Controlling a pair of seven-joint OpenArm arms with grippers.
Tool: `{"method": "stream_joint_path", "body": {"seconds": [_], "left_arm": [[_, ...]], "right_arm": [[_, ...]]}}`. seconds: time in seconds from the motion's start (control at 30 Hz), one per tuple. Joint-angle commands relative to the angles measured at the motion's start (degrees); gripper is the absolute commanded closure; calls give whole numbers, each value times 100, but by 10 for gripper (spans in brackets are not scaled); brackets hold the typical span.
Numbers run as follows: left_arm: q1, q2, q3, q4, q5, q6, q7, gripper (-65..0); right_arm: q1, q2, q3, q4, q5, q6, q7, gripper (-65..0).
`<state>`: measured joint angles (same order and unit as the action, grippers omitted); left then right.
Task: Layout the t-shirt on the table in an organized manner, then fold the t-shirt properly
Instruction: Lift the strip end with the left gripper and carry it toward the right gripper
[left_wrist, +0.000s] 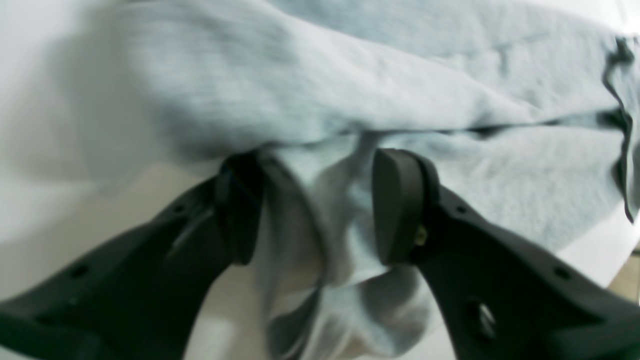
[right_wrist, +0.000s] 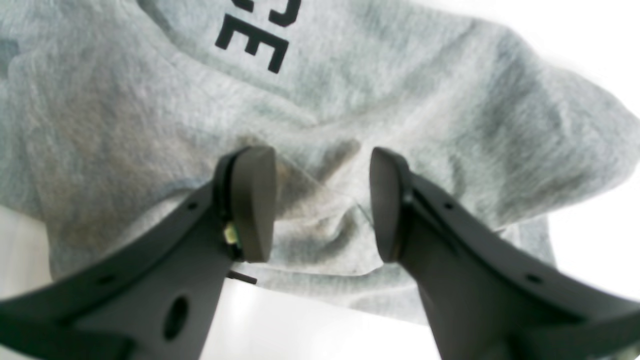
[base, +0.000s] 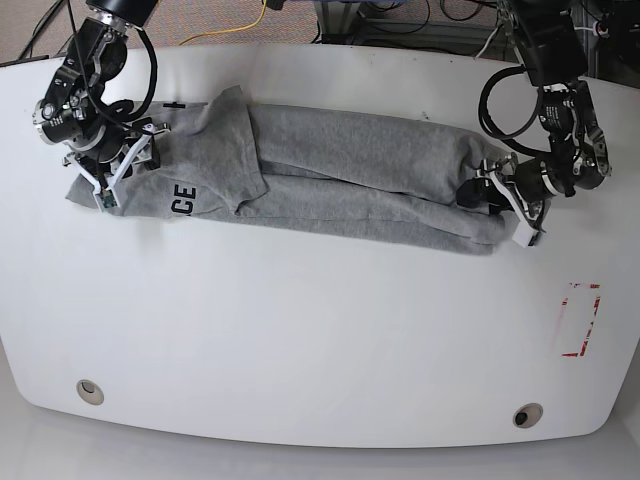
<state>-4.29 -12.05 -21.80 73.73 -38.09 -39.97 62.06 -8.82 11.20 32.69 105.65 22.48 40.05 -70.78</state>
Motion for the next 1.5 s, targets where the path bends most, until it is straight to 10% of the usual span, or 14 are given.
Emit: {"method": "stream_joint_path", "body": {"seconds": [0.0, 0.83, 1.13, 1.47], "left_arm": [[-67, 32, -110, 51, 33, -3, -4, -342], [-577, 269, -154, -600, 15, -3, 5, -335], [-586, 278, -163, -609, 6, -3, -22, -11], [-551, 269, -136, -292, 6, -3, -22, -8]], "right_arm": [[51, 1, 24, 95, 68, -5, 76, -292], [60, -34, 24, 95, 68, -5, 50, -292], [60, -34, 24, 95, 68, -5, 50, -292], [60, -131, 24, 95, 68, -5, 50, -292]]}}
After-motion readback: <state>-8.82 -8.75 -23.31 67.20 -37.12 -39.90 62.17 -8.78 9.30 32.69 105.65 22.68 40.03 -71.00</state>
